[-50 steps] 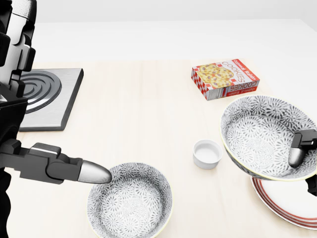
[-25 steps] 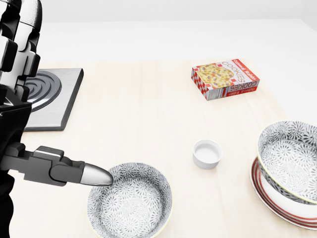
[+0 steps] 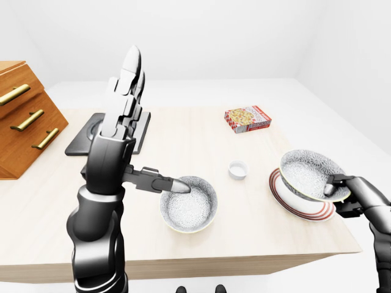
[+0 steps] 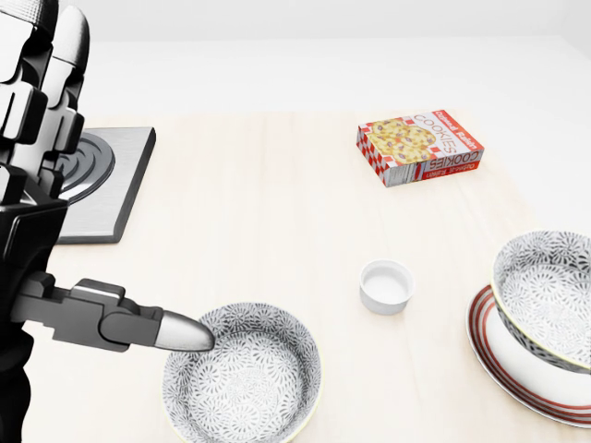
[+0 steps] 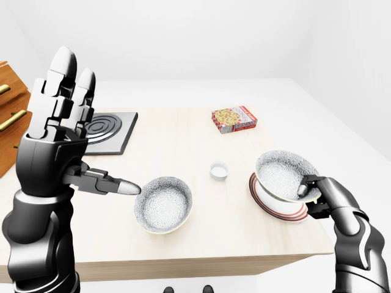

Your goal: Pick the akita bowl from table center and place it on the plate.

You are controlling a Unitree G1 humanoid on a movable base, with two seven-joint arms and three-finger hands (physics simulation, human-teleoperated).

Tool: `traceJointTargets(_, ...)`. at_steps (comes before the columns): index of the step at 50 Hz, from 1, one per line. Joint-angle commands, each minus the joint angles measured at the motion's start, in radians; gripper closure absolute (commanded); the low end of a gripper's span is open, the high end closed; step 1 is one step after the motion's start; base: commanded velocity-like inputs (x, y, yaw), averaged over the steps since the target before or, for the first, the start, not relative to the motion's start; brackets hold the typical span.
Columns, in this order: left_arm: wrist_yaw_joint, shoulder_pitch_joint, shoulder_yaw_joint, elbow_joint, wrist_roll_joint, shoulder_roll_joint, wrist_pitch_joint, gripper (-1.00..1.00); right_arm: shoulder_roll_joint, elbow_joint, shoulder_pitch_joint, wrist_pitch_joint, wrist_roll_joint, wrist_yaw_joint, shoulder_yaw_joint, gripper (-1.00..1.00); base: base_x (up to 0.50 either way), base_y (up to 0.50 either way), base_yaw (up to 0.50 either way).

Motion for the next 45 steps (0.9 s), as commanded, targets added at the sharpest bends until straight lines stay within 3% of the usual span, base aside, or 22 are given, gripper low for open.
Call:
traceJointTargets(1,-0.002,0.011,-0.005,0.002,0.008,-0.005,0.000,-1.00,-0.045,0.155,-0.055,0.000,0.181,-0.090,0.055,1.00,0.00,0.00,0.00)
traceJointTargets(15,-0.003,-0.007,0.000,0.019,0.007,-0.001,0.000,-1.00,-0.057,0.257,-0.109,0.000,0.183,-0.147,0.130,1.00,0.00,0.00,0.00)
traceJointTargets(34,-0.003,-0.004,0.002,0.022,0.005,0.000,0.000,-1.00,-0.082,0.332,-0.113,0.000,0.174,-0.206,0.150,0.95,0.00,0.00,0.00)
traceJointTargets(44,-0.004,0.001,0.001,0.026,0.007,-0.001,0.000,-1.00,-0.082,0.313,-0.085,0.000,0.180,-0.199,0.132,0.62,0.00,0.00,0.00)
traceJointTargets(45,-0.004,0.001,0.002,0.025,0.007,0.000,0.000,-1.00,-0.080,0.294,-0.069,0.000,0.180,-0.191,0.124,0.25,0.00,0.00,0.00)
